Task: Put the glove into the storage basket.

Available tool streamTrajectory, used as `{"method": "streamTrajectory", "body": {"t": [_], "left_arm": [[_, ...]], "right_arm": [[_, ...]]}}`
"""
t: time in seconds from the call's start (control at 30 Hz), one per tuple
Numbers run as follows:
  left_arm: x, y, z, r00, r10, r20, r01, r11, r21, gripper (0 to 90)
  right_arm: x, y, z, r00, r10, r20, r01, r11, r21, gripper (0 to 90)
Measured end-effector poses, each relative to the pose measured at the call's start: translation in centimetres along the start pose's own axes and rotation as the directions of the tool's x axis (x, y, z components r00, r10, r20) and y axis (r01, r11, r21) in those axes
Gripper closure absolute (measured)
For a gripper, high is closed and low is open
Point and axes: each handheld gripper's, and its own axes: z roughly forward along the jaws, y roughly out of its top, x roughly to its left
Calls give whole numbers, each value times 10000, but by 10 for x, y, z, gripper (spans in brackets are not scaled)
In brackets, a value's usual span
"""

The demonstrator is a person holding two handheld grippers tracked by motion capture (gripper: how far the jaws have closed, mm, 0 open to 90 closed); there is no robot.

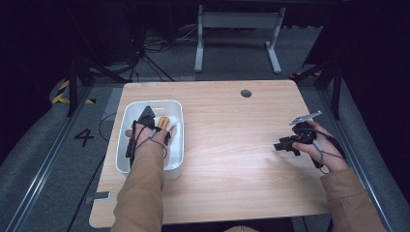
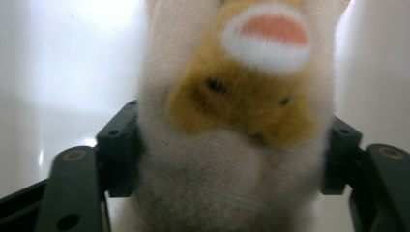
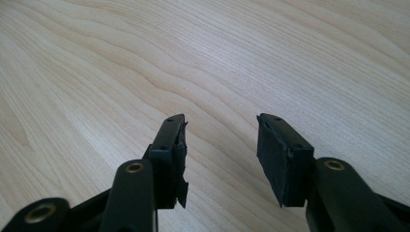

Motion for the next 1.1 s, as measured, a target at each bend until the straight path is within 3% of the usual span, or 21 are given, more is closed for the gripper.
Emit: {"method": "streamTrajectory", "body": {"t": [0.27,0.33,0.43,0.7,0.9,1.0,1.1], "left_arm": [[-2,-2,0,9978,600,-289,-604,9981,-104,227],[-2,-2,-1,9939,1021,-413,-1035,9941,-325,213],[-3,-2,-6,9925,1154,-412,-1177,9913,-591,215],[-3,-1,-29,9810,1839,-614,-1907,9722,-1360,244],[-3,-2,-45,9779,2087,-154,-2073,9562,-2067,247],[-3,-2,-50,9716,2341,332,-2220,9515,-2130,335],[-4,-3,-57,9615,2727,344,-2569,9360,-2405,341]], "right_arm": [[-1,1,-1,9999,-81,61,82,9999,-64,532],[0,1,0,9999,-88,62,89,9999,-66,529],[1,1,0,9999,-136,47,136,9999,-65,527],[3,4,4,9997,-225,-11,225,9997,5,521],[2,5,5,9995,-320,3,320,9995,-68,519],[2,5,4,9995,-316,1,316,9994,-125,519],[2,5,3,9994,-328,67,329,9994,-132,520]]}}
